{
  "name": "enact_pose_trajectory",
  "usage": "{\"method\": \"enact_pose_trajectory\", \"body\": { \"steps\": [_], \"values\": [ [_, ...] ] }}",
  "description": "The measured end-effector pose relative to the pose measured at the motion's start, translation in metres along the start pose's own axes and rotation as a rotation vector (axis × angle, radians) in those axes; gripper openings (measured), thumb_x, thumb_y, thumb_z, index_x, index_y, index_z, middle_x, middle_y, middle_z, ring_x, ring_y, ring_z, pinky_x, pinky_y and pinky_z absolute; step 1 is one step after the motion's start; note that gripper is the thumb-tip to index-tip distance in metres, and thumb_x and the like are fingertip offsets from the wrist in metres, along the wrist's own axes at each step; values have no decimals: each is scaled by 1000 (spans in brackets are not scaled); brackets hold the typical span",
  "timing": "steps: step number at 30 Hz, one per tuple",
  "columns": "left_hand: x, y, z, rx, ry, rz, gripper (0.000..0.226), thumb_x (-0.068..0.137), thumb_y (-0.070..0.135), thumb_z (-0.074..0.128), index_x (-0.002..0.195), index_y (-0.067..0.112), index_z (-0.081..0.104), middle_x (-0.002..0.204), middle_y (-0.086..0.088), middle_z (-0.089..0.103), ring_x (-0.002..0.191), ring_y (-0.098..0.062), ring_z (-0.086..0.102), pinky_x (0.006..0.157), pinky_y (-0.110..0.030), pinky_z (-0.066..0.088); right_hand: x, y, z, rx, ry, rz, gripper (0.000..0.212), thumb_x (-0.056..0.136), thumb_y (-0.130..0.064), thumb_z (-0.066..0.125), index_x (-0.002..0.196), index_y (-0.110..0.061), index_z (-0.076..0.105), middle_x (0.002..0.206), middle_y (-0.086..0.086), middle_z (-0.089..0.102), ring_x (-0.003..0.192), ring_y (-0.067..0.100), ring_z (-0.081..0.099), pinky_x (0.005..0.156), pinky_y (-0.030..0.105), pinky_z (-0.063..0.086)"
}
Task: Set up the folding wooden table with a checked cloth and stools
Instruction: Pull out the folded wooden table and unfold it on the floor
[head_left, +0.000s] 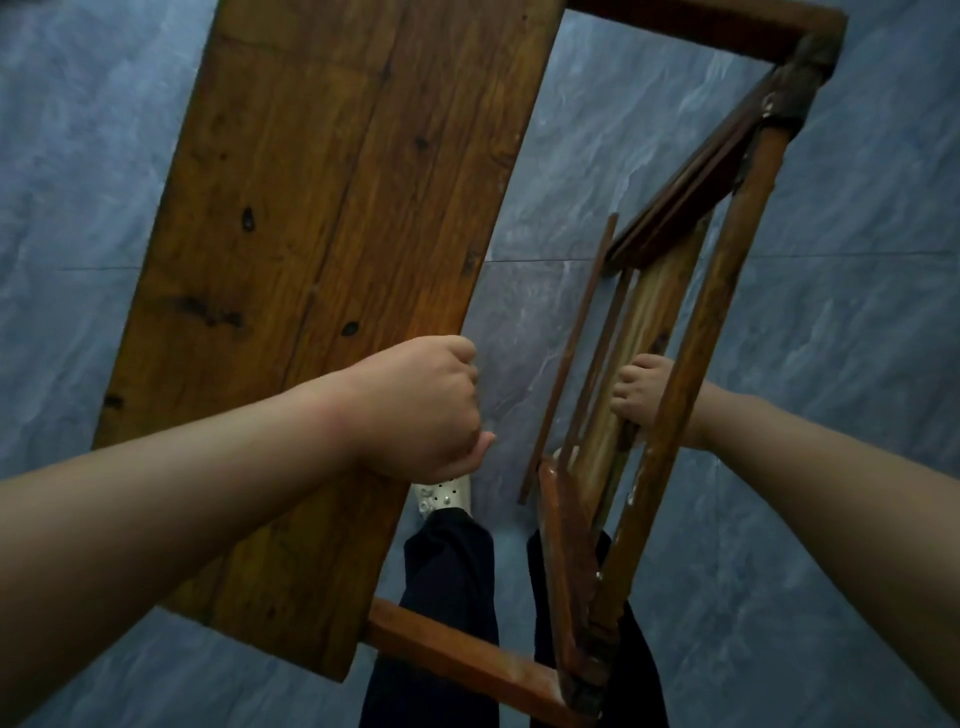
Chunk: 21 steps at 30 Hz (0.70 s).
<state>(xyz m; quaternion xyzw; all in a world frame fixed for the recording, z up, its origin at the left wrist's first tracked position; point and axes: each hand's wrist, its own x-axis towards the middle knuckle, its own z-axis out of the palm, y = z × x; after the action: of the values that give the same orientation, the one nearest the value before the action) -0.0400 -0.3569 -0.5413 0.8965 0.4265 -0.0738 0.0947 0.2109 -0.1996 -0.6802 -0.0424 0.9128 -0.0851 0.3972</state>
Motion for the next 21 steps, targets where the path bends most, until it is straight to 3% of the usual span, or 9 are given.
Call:
{"method": "enact_pose_trajectory", "body": {
  "steps": [2,4,8,10,13,15,18,21],
  "values": [
    [-2,0,-1,25,-27,-14,57,90,36,28,38,18,44,37,7,32,38,-13,28,59,-28,21,-14,4,3,271,80,-34,14,70,-36,53,77,-29,63,91,1,67,95,20,57,87,31,43],
    [-8,0,-1,7,-84,-29,58,91,36,27,38,20,45,38,7,35,38,-13,30,58,-28,24,-30,10,4,32,139,-141,7,66,-29,66,70,-24,67,75,-1,67,82,19,60,76,31,48],
    [-5,5,-4,-6,-105,-18,59,93,37,23,45,20,52,42,7,42,42,-12,39,62,-30,31,-71,21,12,-157,-67,-173,34,89,-40,40,106,-18,61,102,1,62,102,24,54,92,35,41],
    [9,16,-5,-59,-142,15,59,97,38,17,56,20,57,52,6,49,52,-13,45,68,-31,30,-86,21,12,-146,-178,-138,37,93,-40,40,118,-17,53,117,2,57,113,25,47,97,35,32],
    [27,24,-9,-125,-201,52,60,98,41,13,66,19,60,61,5,54,60,-13,47,75,-31,30,-100,22,18,-154,-240,-111,40,93,-44,43,123,-18,51,123,0,55,117,23,44,99,34,31],
    [26,22,-9,-98,-188,41,61,97,41,13,62,20,58,56,6,51,55,-12,45,74,-31,33,-106,22,18,-174,-255,-105,39,93,-44,44,122,-19,52,121,-1,56,114,20,46,99,34,33],
    [22,19,-12,-26,-113,18,63,94,40,14,51,20,54,47,8,42,47,-12,39,68,-30,35,-116,23,13,-211,-290,-141,54,91,-59,37,121,-18,53,117,-1,58,108,20,48,95,35,35],
    [20,19,-14,-19,-128,27,63,94,41,13,51,22,54,48,8,45,48,-12,41,69,-30,37,-130,24,8,-195,-304,-151,56,91,-60,36,124,-18,51,119,0,55,109,20,48,97,36,35]
  ]
}}
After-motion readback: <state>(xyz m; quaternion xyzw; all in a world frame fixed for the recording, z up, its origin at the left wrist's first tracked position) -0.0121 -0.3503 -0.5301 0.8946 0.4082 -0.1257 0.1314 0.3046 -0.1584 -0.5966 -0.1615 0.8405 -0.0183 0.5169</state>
